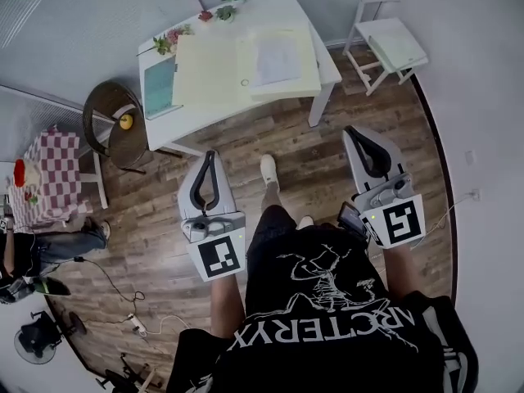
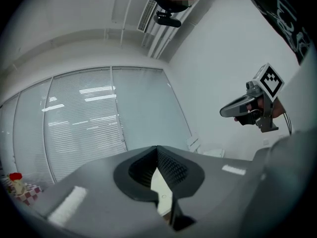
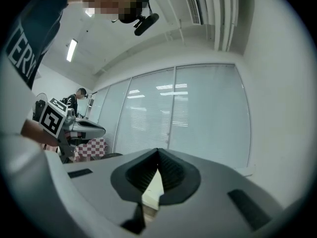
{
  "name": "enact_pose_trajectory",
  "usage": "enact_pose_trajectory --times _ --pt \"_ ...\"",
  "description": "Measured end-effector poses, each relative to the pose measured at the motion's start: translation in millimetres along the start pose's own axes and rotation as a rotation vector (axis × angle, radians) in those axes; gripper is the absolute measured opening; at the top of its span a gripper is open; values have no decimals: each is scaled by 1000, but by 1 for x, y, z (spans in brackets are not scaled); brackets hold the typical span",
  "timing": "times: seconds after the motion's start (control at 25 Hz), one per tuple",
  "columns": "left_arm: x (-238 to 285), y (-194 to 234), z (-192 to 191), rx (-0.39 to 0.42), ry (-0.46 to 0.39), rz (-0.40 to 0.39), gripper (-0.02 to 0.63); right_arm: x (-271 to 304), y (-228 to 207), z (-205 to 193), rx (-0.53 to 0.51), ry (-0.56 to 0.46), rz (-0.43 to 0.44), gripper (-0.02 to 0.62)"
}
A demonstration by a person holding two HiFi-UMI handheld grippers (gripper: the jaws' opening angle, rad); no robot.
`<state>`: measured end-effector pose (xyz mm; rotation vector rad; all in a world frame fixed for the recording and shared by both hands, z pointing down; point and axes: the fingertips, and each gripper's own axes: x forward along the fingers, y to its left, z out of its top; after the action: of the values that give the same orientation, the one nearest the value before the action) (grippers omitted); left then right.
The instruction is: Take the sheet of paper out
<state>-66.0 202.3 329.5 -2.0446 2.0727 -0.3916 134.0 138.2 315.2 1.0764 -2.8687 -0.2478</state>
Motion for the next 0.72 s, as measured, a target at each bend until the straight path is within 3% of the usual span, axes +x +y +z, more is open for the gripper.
enact_pose_trajectory --times 0.28,0.48,0.72 --pt "131 17 -15 40 17 -123 12 113 -55 -17 -1 21 -40 11" --pt "240 42 -20 19 24 -228 12 207 -108 -20 27 64 -105 11" --pt "323 76 -29 21 11 -260 12 287 -143 -23 26 79 -130 11"
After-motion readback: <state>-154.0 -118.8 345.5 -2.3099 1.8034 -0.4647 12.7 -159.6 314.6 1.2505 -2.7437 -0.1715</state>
